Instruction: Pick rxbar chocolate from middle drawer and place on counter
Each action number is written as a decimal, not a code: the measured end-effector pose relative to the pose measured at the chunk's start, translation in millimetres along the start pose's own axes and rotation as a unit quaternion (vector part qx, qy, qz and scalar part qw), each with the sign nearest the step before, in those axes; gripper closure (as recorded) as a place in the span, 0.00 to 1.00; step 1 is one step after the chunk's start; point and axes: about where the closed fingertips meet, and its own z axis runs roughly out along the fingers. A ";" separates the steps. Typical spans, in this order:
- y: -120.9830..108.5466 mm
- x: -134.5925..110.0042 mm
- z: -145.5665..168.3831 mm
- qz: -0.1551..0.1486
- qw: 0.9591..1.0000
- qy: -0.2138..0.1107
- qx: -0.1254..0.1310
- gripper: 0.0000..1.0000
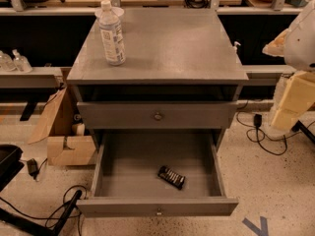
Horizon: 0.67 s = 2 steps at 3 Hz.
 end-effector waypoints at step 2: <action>4.3 -0.1 31.0 0.000 1.000 -0.016 -0.006 0.00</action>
Offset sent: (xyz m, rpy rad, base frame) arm 0.0126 0.0114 -0.0739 0.0741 0.0216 0.0260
